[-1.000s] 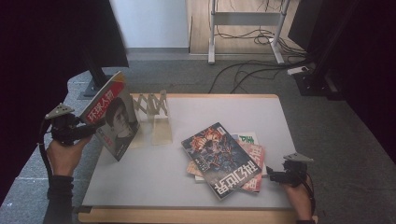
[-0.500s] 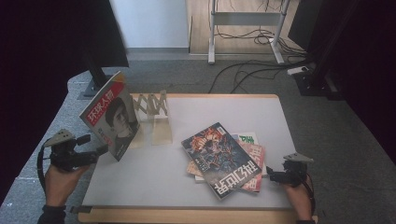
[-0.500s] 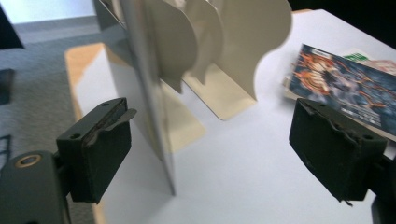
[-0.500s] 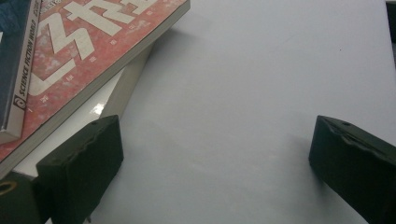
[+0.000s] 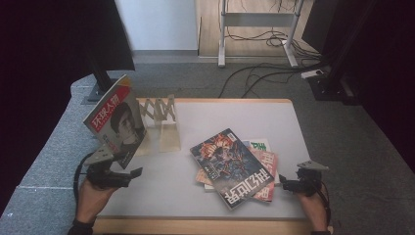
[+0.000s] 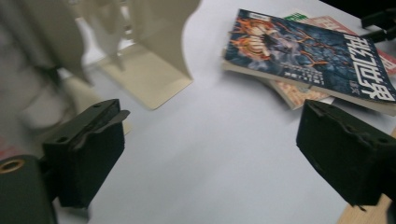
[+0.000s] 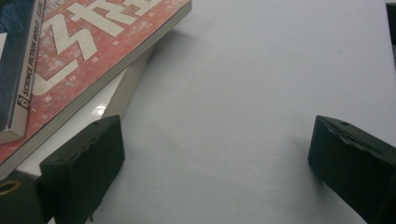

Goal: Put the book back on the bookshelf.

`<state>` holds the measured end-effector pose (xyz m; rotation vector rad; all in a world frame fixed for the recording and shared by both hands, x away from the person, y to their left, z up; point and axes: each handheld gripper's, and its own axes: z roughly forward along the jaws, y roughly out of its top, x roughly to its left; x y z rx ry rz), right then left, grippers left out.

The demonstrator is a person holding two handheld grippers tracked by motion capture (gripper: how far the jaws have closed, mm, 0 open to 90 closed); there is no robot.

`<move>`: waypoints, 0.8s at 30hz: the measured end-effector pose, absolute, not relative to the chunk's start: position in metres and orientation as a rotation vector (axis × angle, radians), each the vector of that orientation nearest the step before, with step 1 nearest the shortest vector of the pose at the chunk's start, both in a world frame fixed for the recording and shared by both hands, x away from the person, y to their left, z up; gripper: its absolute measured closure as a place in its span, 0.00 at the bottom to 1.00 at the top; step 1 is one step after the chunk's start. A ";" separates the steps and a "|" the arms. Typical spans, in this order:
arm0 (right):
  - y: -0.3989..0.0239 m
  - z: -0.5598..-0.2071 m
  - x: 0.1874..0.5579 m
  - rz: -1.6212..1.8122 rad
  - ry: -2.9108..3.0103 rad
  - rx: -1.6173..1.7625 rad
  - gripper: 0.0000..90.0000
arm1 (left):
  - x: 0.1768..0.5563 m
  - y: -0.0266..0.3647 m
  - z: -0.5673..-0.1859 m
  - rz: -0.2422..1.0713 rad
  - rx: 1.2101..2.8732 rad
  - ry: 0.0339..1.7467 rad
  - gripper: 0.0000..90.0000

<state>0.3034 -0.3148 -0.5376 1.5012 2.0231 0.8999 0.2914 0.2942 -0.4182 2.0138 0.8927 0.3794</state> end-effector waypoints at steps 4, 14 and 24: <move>-0.316 -0.537 0.302 0.912 2.039 1.488 0.06 | 0.303 0.272 -0.423 0.363 2.062 0.848 0.04; -0.319 -0.519 0.289 0.922 2.034 1.436 0.05 | 0.343 0.204 -0.429 0.310 2.161 0.744 0.04; -0.294 -0.507 0.282 0.980 2.117 1.327 0.03 | 0.384 0.140 -0.438 0.253 2.239 0.648 0.00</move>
